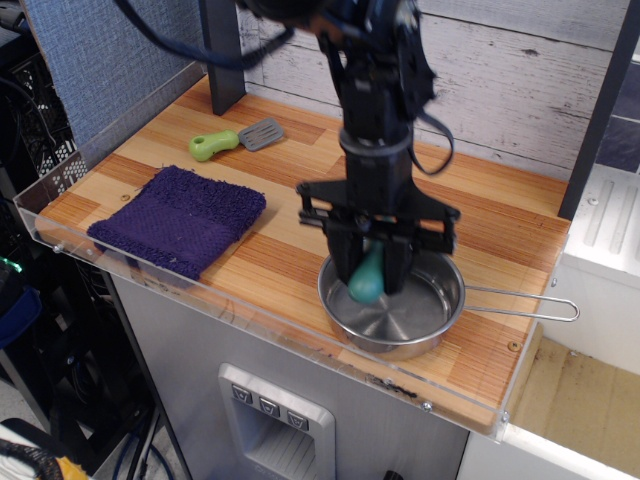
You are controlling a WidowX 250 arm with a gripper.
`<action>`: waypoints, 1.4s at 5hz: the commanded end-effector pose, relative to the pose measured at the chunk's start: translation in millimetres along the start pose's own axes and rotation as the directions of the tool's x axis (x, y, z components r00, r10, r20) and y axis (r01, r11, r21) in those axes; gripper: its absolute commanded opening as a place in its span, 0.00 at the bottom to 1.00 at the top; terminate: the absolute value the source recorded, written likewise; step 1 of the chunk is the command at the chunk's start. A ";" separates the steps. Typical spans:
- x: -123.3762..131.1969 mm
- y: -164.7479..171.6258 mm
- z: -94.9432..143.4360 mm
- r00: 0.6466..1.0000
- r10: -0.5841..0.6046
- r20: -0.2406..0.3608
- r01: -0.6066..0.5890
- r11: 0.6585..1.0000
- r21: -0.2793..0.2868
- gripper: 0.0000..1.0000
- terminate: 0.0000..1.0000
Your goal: Place cucumber into pot, laying down.
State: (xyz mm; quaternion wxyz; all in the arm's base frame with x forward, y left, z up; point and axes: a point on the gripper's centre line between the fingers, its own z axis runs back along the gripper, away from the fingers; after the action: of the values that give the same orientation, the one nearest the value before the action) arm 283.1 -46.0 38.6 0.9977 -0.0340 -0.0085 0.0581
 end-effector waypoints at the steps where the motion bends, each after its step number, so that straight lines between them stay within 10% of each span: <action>1: -3.3 -19.9 -12.2 0.999 -0.043 0.028 0.042 0.998 0.040 0.00 0.00; 2: -6.7 -27.0 -10.1 0.994 -0.107 0.036 0.105 0.993 0.055 1.00 0.00; 5: 0.4 -15.6 76.9 0.956 -0.178 0.235 0.155 0.982 0.112 1.00 0.00; 7: 27.9 73.8 120.3 0.973 0.035 0.229 -0.049 0.997 0.054 1.00 0.00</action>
State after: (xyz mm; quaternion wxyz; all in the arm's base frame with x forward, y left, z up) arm 307.6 39.0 139.8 0.9919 0.0009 -0.0919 0.0880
